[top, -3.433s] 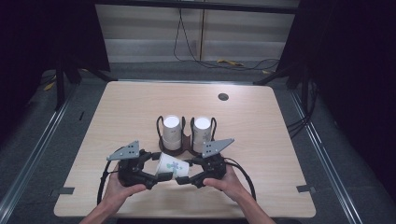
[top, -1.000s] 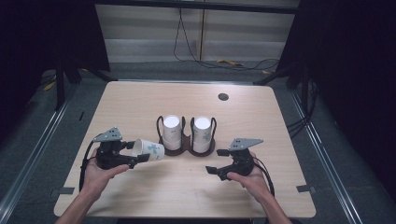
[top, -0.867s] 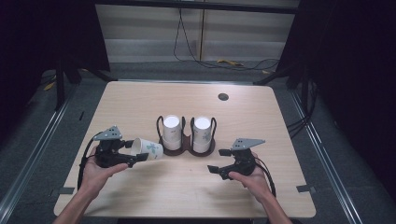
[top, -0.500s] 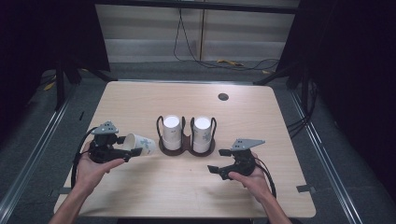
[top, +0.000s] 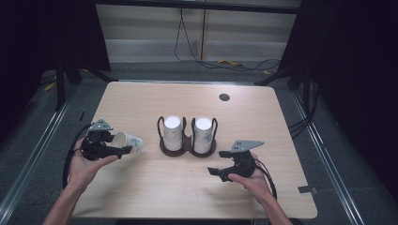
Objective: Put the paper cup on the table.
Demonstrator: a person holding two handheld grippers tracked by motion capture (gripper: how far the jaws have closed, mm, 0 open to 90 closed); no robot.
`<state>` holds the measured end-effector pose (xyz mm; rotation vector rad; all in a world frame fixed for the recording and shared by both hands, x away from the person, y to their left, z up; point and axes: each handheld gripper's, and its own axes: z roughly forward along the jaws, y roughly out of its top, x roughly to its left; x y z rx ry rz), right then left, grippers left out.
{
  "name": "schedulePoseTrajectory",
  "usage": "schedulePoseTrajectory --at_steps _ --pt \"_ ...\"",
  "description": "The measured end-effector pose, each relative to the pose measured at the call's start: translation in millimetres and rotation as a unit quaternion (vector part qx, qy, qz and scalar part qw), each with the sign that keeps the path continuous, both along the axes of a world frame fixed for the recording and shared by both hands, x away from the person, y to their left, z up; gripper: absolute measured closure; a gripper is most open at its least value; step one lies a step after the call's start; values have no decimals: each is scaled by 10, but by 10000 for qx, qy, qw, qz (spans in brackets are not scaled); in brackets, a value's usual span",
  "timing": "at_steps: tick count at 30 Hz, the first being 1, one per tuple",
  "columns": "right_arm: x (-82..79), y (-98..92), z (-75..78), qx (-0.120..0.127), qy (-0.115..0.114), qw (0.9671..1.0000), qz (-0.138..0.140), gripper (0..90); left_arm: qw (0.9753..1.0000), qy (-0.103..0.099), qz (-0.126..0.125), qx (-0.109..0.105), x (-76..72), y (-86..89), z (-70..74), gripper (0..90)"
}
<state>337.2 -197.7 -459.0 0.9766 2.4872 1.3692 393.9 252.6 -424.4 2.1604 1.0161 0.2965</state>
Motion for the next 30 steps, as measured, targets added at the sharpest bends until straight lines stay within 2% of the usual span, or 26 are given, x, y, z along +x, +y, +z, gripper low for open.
schedulePoseTrajectory --at_steps 3,7,13,15,17,20,24,28,30 --pt "0 23 -1 -50 -1 10000 41 186 9998 119 62 114 39 22 -5 272" --pt "6 42 -6 -67 -9 9999 74 186 9988 253 36 408 99 3 -18 271" --pt "5 39 -13 -66 16 9999 75 186 9972 440 116 587 233 5 -13 271" --pt "6 43 -14 -73 14 9999 80 186 9968 418 160 665 271 15 1 271" --pt "8 47 -19 -75 23 9999 92 186 9951 467 281 828 322 27 0 268" --pt "12 45 -22 -13 73 9999 103 187 9928 607 263 995 401 39 -38 266" --pt "9 46 -21 -31 62 9999 111 188 9910 750 305 1067 482 60 -85 265" --pt "9 54 -32 -58 70 9999 142 188 9906 789 380 1047 540 69 -105 259" --pt "9 57 -35 -74 77 9999 132 188 9899 816 365 1103 565 56 -98 258"
